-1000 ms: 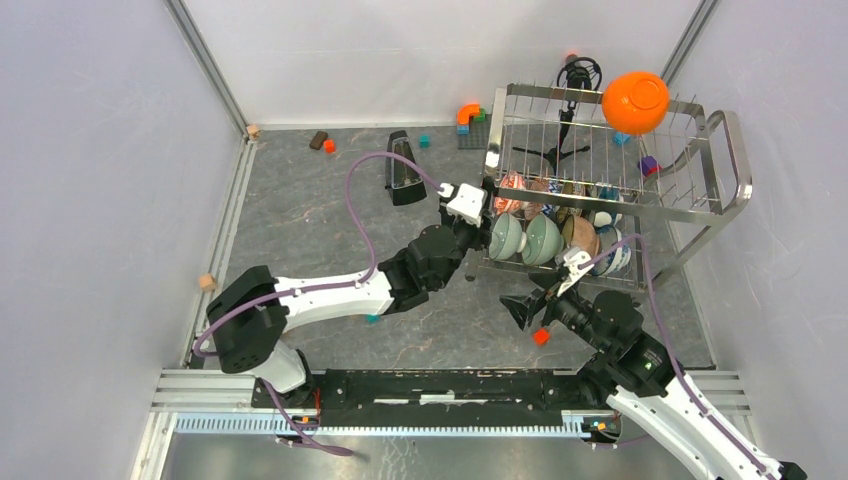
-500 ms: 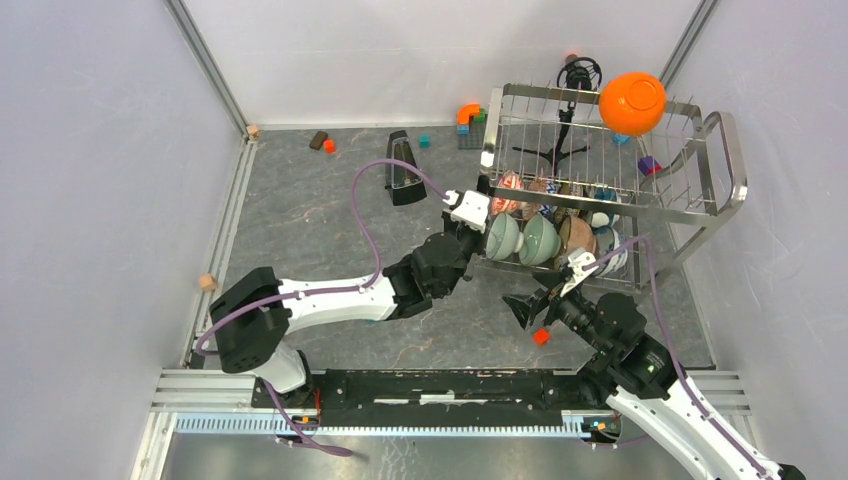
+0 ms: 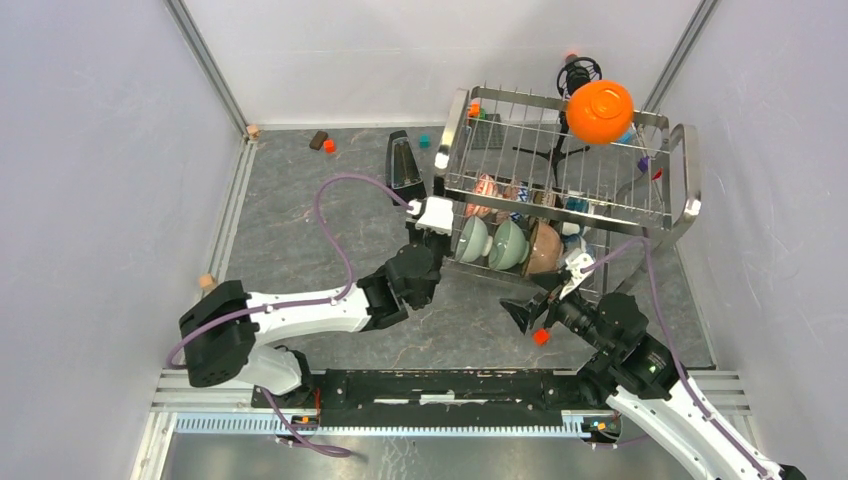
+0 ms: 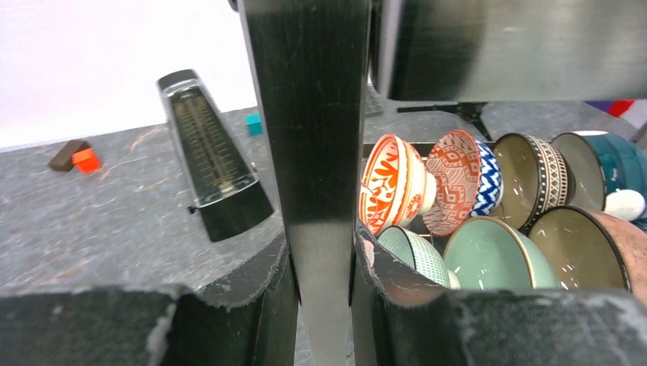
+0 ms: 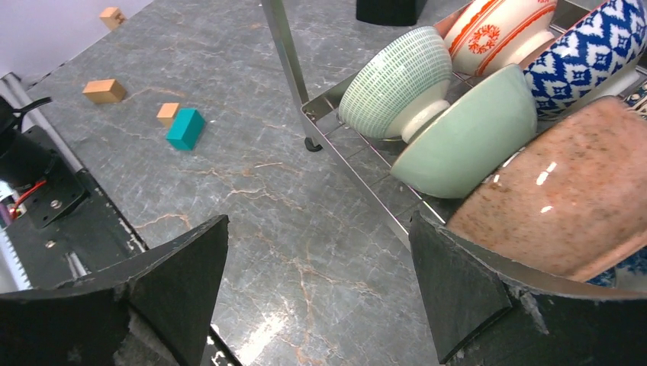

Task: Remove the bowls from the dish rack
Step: Adjust the dish rack at the center of the board.

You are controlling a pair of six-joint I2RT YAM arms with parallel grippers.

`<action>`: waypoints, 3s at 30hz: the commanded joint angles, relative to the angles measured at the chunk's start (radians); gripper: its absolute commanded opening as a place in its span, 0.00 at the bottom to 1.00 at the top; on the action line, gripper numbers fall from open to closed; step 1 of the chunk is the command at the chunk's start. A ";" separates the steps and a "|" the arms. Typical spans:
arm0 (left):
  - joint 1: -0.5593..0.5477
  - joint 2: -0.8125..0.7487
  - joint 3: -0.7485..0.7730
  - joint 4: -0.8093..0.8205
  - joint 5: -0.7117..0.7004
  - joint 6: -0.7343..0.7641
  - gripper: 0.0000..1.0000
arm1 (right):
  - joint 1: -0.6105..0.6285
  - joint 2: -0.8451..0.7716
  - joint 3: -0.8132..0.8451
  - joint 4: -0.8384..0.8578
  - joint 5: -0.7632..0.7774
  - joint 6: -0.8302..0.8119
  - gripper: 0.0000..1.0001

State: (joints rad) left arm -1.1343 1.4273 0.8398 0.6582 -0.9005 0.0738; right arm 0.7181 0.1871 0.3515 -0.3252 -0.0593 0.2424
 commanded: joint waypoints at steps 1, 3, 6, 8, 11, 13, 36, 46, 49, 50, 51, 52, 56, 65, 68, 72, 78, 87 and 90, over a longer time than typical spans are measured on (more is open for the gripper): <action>0.024 -0.118 -0.048 0.076 -0.245 0.100 0.02 | 0.004 0.019 0.055 0.047 -0.120 -0.017 0.94; 0.024 -0.138 -0.065 0.066 -0.255 0.097 0.02 | 0.004 0.033 0.064 0.061 -0.189 -0.017 0.94; 0.024 -0.155 -0.081 0.057 -0.267 0.103 0.02 | 0.003 0.057 0.093 0.065 -0.313 -0.022 0.94; 0.025 -0.164 -0.091 0.053 -0.274 0.108 0.02 | 0.003 0.071 0.136 0.049 -0.388 -0.029 0.94; 0.026 -0.177 -0.102 0.042 -0.296 0.115 0.02 | 0.004 0.079 0.232 0.016 -0.436 -0.039 0.94; 0.025 -0.190 -0.113 0.028 -0.317 0.115 0.02 | 0.004 0.080 0.299 -0.016 -0.427 -0.055 0.94; 0.027 -0.490 -0.242 -0.324 -0.487 -0.106 0.02 | 0.004 -0.018 0.630 -0.196 0.101 -0.178 0.96; 0.027 -0.564 -0.264 -0.479 -0.504 -0.216 0.02 | 0.004 -0.064 0.502 -0.254 0.447 -0.103 0.94; 0.027 -0.590 -0.262 -0.538 -0.496 -0.264 0.02 | 0.003 -0.042 0.419 -0.235 0.414 -0.077 0.92; 0.027 -0.596 -0.262 -0.553 -0.489 -0.274 0.02 | 0.004 -0.039 0.384 -0.219 0.406 -0.071 0.92; 0.027 -0.605 -0.261 -0.569 -0.479 -0.286 0.02 | 0.003 -0.037 0.358 -0.194 0.403 -0.065 0.92; 0.028 -0.613 -0.260 -0.587 -0.467 -0.301 0.02 | 0.004 -0.033 0.328 -0.171 0.413 -0.058 0.91; 0.027 -0.646 -0.249 -0.691 -0.439 -0.373 0.02 | 0.004 -0.018 0.238 -0.088 0.472 -0.033 0.89; 0.027 -0.698 -0.270 -0.850 -0.421 -0.544 0.02 | 0.004 0.067 0.086 0.106 0.515 0.002 0.66; 0.027 -0.712 -0.300 -0.845 -0.405 -0.557 0.02 | 0.003 0.105 0.054 0.149 0.536 0.009 0.56; 0.028 -0.701 -0.320 -0.803 -0.405 -0.539 0.02 | 0.004 0.157 0.025 0.214 0.558 0.012 0.47; 0.078 -0.634 -0.311 -0.714 -0.356 -0.483 0.02 | 0.003 0.247 -0.009 0.309 0.557 0.016 0.43; 0.300 -0.500 -0.262 -0.688 -0.112 -0.566 0.02 | 0.003 0.304 -0.074 0.394 0.555 0.046 0.42; 0.303 -0.436 -0.226 -0.684 -0.102 -0.563 0.02 | 0.004 0.327 -0.090 0.418 0.563 0.054 0.42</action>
State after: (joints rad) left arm -0.8852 0.8822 0.6350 0.0574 -1.0275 -0.2798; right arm 0.7269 0.4931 0.2920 0.0731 0.4454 0.2924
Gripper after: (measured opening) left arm 0.338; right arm 0.422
